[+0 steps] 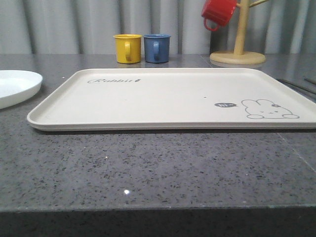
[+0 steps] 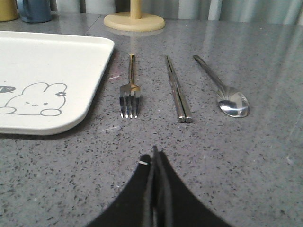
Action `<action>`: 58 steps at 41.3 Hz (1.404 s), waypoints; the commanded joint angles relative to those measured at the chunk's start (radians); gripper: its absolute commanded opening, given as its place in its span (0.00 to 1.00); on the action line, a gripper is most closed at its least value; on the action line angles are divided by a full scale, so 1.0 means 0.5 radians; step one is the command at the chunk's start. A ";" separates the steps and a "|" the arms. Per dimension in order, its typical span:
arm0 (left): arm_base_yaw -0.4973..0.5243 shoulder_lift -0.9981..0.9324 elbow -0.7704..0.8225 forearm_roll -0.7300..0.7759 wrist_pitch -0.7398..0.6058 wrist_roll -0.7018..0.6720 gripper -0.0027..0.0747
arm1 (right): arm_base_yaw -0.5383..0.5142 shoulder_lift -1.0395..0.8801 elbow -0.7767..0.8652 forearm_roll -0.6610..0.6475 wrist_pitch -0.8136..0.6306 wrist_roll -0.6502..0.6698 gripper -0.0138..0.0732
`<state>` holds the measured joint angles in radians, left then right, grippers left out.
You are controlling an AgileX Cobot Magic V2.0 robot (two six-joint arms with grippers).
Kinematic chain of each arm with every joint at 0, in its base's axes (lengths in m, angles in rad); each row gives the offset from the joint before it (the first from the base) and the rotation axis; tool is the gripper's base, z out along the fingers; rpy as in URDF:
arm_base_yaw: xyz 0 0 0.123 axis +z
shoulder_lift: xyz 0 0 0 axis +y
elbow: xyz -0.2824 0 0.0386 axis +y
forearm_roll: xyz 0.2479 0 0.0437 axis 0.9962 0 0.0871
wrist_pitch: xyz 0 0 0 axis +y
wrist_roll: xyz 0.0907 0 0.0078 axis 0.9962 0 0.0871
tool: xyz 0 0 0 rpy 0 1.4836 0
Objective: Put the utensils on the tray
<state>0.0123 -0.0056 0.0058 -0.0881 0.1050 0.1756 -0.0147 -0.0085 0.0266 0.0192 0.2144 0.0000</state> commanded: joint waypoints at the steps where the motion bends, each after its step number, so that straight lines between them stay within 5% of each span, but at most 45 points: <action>1: 0.002 -0.039 0.004 -0.019 -0.210 -0.015 0.01 | -0.013 -0.037 -0.006 -0.008 -0.193 0.000 0.03; 11: 0.002 -0.039 -0.065 -0.022 -0.726 -0.015 0.01 | -0.013 -0.037 -0.142 -0.007 -0.302 0.000 0.03; 30: 0.002 0.407 -0.841 0.096 0.091 -0.015 0.01 | -0.013 0.392 -0.958 -0.008 0.302 0.000 0.03; 45: 0.002 0.647 -0.935 0.096 0.058 -0.015 0.03 | -0.013 0.665 -1.084 -0.008 0.266 0.000 0.05; 49: 0.002 0.647 -0.935 0.096 0.057 -0.015 0.24 | -0.013 0.665 -1.084 -0.008 0.268 0.000 0.21; 54: 0.002 0.647 -0.935 0.088 0.047 -0.015 0.70 | -0.013 0.665 -1.084 -0.008 0.270 0.000 0.55; 58: 0.002 0.647 -0.935 0.083 0.047 -0.015 0.88 | -0.013 0.665 -1.084 -0.008 0.266 0.000 0.73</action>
<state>0.0123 0.3027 -0.4242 -0.0399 0.2160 0.1756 -0.0147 0.3067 -0.4807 0.0192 0.4376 0.0000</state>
